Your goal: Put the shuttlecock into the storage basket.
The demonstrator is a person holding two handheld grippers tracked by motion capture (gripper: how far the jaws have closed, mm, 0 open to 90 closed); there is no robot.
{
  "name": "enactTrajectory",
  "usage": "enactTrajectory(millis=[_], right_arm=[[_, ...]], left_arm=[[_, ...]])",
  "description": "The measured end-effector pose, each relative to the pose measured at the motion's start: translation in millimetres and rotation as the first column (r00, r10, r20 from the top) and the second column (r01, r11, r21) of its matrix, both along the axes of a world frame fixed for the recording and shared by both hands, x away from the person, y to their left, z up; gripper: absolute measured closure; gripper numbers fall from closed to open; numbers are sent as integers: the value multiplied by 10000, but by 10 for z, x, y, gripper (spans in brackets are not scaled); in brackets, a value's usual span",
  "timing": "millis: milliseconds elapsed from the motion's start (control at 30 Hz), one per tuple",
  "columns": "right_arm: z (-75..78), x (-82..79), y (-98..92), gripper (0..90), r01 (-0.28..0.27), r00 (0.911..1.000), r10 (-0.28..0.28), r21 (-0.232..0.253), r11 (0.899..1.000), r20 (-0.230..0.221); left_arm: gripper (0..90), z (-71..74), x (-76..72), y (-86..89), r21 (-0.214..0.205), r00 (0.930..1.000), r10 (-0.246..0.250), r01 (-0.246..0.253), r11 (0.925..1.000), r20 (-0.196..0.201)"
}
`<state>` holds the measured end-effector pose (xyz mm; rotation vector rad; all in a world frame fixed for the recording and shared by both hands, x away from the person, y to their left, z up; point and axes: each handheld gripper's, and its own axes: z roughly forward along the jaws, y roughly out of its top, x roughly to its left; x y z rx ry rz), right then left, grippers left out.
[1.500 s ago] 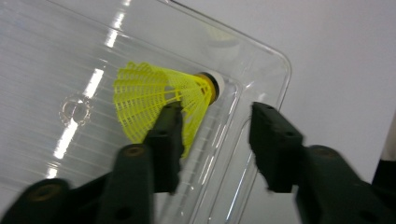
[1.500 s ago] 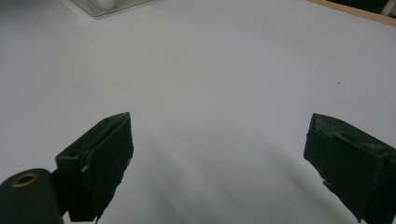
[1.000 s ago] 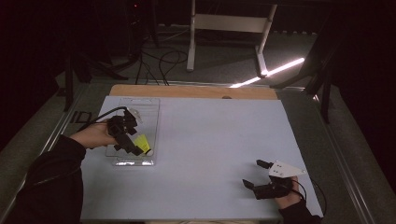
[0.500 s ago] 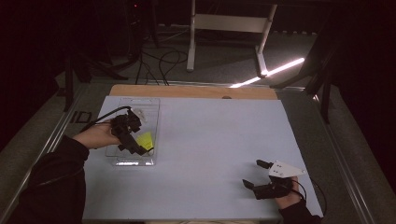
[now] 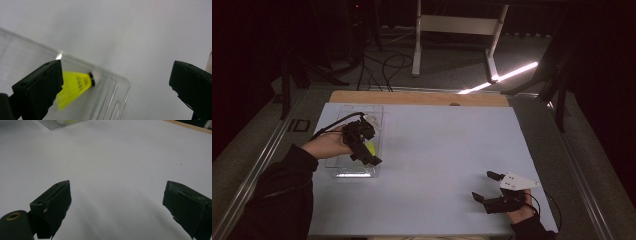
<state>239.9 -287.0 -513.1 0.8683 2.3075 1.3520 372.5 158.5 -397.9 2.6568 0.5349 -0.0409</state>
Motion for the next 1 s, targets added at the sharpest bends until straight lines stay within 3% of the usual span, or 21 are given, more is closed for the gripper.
enactTrajectory(millis=[67,267,500,700,1000], right_arm=[[1,-1,0,83,5,10000,-5,7,10000,-6],[-1,2,-4,83,2,10000,-2,-15,10000,-9],[6,-3,4,83,1,10000,-1,41,10000,-25],[5,-1,-3,83,15,10000,-15,50,10000,-19],[9,-6,0,83,-34,10000,34,44,10000,-37]], left_arm=[[0,7,1,-44,-200,9998,-16,12,9998,-202],[0,-11,-8,-191,-675,9998,-169,161,9976,-111],[0,-129,-50,-415,-859,9989,-470,460,9952,-93],[0,-138,-117,-567,-1336,9977,-671,675,9887,72],[0,-243,-290,-735,-1633,9955,-927,950,9820,213]])
